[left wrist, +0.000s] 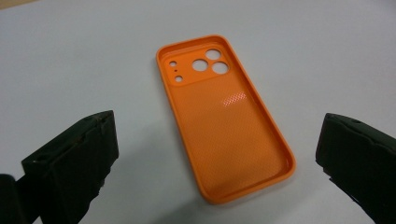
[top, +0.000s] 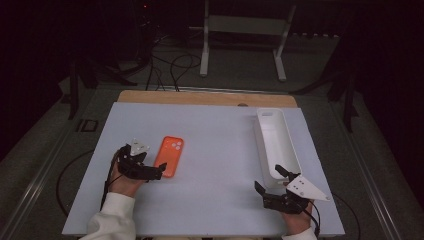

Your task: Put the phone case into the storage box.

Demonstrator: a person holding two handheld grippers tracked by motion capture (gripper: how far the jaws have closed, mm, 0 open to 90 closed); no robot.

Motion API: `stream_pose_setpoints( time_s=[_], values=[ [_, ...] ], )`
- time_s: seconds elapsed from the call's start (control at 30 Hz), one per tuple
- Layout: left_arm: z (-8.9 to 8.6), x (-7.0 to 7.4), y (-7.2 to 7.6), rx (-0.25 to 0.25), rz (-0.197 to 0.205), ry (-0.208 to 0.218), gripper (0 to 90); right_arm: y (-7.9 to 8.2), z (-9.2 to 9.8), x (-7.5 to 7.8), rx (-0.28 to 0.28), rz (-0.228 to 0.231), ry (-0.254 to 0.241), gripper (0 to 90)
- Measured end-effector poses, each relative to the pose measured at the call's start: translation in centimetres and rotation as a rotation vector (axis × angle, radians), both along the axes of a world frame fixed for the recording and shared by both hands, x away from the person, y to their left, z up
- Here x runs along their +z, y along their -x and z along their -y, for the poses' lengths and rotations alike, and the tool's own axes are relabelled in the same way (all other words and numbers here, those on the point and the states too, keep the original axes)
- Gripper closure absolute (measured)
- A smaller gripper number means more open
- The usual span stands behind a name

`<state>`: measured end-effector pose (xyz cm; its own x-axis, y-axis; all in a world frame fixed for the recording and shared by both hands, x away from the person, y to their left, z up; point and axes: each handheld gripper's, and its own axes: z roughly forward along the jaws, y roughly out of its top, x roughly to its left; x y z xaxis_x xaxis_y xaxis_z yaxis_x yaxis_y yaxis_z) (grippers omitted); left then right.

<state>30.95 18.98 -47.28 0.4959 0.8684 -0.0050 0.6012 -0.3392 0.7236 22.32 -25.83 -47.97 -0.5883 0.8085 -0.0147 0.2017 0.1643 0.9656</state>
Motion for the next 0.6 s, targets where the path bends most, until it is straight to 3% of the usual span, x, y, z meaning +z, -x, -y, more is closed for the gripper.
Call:
stream_pose_setpoints(
  time_s=[0.6],
  values=[
    [1.4,-1.4,-1.2,0.002,-0.048,-0.046,0.0,0.0,0.0,0.0,-0.003,0.000,0.000,10.1]
  ],
)
